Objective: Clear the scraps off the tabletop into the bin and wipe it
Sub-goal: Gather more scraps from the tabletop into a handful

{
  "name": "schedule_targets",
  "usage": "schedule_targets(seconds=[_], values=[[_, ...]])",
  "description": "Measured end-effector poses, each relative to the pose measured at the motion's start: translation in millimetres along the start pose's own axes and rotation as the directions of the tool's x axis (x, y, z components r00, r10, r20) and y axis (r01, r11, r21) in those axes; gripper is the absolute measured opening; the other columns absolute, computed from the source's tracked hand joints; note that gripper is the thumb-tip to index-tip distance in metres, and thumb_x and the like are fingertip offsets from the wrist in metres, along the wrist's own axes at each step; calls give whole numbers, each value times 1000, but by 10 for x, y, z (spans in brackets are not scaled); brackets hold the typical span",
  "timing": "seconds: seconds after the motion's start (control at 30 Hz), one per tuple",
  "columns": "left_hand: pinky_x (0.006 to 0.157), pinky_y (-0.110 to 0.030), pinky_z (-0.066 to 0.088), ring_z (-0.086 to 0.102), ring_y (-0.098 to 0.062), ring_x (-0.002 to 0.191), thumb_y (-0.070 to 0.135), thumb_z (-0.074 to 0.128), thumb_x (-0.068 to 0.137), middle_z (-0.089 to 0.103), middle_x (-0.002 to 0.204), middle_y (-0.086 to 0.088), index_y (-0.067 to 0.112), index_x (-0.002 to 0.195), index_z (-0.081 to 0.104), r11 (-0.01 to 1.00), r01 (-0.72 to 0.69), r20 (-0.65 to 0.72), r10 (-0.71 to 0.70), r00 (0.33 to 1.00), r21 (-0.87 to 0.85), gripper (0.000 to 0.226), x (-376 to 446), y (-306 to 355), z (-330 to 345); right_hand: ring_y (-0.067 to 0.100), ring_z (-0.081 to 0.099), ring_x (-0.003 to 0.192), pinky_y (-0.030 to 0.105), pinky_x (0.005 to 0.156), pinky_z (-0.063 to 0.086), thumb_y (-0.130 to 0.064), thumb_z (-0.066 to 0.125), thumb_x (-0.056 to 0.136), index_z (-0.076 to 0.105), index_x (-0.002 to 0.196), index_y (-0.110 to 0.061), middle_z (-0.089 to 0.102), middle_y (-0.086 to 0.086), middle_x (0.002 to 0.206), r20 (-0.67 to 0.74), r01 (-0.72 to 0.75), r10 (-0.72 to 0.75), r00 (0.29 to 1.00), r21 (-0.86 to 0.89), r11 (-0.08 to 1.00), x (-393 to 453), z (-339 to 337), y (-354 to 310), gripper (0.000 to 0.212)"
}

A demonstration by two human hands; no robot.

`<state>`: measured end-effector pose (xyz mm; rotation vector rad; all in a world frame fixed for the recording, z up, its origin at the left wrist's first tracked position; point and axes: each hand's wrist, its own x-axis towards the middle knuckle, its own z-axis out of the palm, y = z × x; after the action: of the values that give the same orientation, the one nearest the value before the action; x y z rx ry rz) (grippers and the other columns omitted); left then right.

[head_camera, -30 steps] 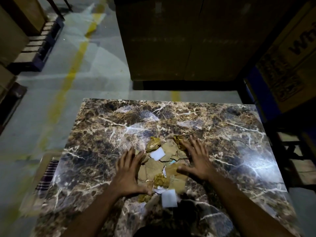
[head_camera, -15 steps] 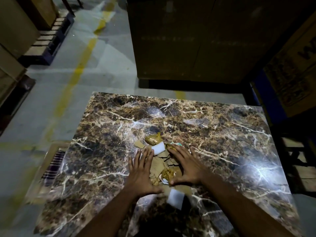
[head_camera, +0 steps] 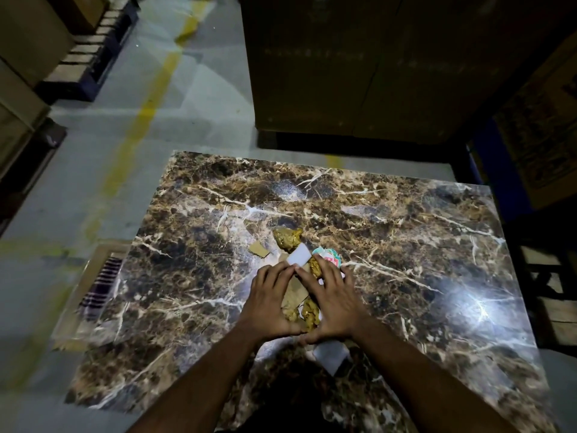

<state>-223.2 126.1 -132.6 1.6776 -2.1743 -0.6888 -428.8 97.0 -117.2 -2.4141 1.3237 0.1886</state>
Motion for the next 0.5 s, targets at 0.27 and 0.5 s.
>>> schedule_targets(seconds=[0.27,0.5], values=[[108,-48,38,25,-24,137,49,68,71,21,161,-3,22,157,22,999,-42,41,42,998,13,101,-42,2,-19,33,21,149,56,115,19,-98,51,59,1,160,-43,7,10,167,-135,-82,93,986,88,993,-11,57,-79,126],[113,-32,22,27,-20,138,57,47,87,29,161,3,23,152,37,983,33,-132,-58,990,-180,74,48,131,149,32,24,146,53,114,27,-83,61,61,15,157,-43,19,7,163,-204,-93,141,969,224,970,11,-1,-115,114]])
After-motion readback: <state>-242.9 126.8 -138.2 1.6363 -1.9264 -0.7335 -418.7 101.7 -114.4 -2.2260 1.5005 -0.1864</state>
